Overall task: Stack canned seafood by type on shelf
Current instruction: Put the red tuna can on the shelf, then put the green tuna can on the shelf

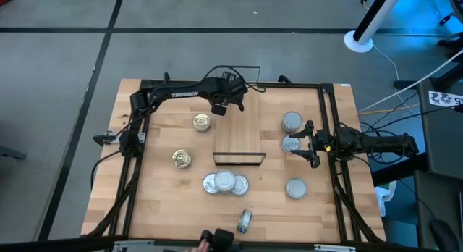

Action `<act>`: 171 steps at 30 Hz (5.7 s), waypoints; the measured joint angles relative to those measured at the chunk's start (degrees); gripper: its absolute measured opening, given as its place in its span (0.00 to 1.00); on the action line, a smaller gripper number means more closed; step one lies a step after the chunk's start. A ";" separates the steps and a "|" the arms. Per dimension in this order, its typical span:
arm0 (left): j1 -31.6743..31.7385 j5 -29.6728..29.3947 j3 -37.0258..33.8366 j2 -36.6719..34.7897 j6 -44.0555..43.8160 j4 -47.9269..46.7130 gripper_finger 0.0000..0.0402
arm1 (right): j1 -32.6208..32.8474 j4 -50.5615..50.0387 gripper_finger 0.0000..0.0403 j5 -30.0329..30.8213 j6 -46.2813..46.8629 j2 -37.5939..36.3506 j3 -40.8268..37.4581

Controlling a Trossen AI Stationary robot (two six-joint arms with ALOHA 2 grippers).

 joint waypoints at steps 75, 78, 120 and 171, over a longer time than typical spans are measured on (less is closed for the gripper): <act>-9.38 -0.94 0.02 -17.02 -25.02 -23.26 0.61 | 0.01 9.35 0.73 -9.10 -4.53 3.76 8.97; -10.47 -0.94 0.02 -18.25 -29.89 -24.83 0.61 | -0.01 9.27 0.73 -9.10 -4.72 7.42 11.61; -23.10 3.43 0.07 -28.86 -57.77 -27.35 0.61 | 30.26 -37.81 0.73 0.01 -28.18 97.95 89.72; -30.20 3.34 0.04 -28.80 -66.37 -24.52 0.61 | 31.18 -39.77 0.35 -1.07 -22.58 115.58 92.73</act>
